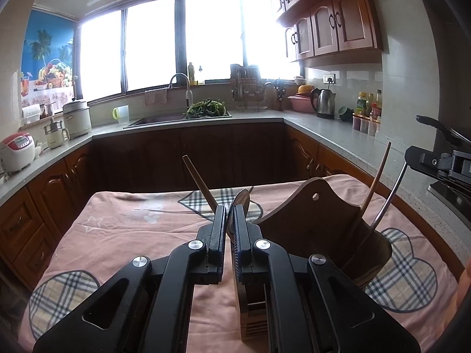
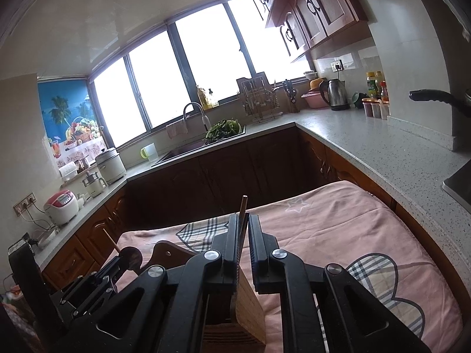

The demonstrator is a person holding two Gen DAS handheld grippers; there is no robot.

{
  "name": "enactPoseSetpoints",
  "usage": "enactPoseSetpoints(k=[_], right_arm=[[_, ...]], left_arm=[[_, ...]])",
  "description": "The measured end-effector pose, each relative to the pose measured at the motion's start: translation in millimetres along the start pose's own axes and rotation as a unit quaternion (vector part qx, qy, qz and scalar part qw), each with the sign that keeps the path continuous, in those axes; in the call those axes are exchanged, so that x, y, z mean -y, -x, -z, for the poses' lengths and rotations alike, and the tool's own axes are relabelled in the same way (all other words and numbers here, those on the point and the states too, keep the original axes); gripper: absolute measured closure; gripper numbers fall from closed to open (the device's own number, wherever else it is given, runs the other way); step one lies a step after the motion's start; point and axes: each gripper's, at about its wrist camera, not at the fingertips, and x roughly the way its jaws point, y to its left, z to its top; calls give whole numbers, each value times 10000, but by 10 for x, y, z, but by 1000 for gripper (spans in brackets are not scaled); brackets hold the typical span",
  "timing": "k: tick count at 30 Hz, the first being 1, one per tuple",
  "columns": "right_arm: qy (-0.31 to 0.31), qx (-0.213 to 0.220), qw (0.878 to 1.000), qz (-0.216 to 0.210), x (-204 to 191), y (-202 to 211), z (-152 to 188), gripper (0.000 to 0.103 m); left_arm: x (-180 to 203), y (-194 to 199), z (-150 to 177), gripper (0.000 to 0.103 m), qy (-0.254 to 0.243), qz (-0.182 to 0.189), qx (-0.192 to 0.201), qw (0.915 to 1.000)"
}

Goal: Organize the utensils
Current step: 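Lower the spoon and chopstick into the holder and open both tools, then withdraw both tools from the holder toward the remaining forks and knives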

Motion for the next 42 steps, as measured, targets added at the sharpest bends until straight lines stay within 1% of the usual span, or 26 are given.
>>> enactPoseSetpoints(k=[1,2,3,4,5,6,8,9,10,11,13,14,15,16,19,22,29,33,42], right_arm=[[-12,-4,10000,-7,0,8,0,90],[-26,-4,10000,-15,2,17,-1,86],[-39,-4,10000,-23,9,26,-3,76],[-57,3,10000,-43,15,37,-4,62],[-79,17,9999,-69,16,54,-4,56],[-93,33,9999,-83,12,75,-6,53],[-114,47,9999,-101,12,111,-11,53],[-138,54,9998,-128,16,130,-10,50],[-167,60,9997,-157,23,145,-10,44],[-191,69,9996,-182,31,162,-7,41],[-225,89,9995,-209,40,201,4,30],[-240,105,9994,-233,44,227,17,27],[-247,126,9993,-254,46,256,31,22],[-246,148,9992,-260,48,289,49,16],[-255,213,9989,-321,51,394,108,7],[-271,246,9987,-351,53,503,165,2],[-287,238,9984,-425,-2,778,263,2],[-230,237,9983,-471,-78,953,320,2],[-127,47,9986,-510,-179,1278,583,2]], left_arm=[[1,10,-7,89,5,1,1,10000],[1,22,-12,86,12,-15,10,10000],[-3,41,-11,81,25,-17,29,10000],[-4,58,-13,76,40,-13,43,10000],[-6,73,-18,73,57,-7,48,10000],[-10,91,-24,68,70,-1,59,10000],[-16,130,-38,59,85,-21,78,9999],[-23,151,-44,48,100,-20,76,9999],[-29,176,-47,37,125,-12,81,9999],[-40,211,-46,33,147,-6,110,9998],[-61,280,-38,21,165,-23,128,9998],[-71,312,-35,16,182,-13,114,9998],[-85,349,-29,11,200,-2,114,9997],[-101,392,-17,10,211,6,126,9997],[-155,516,19,5,229,16,109,9997],[-226,648,60,4,296,64,74,9995],[-342,978,122,3,446,149,55,9989],[-391,1144,187,2,487,211,-60,9986],[-543,1449,505,2,691,273,-401,9964]])
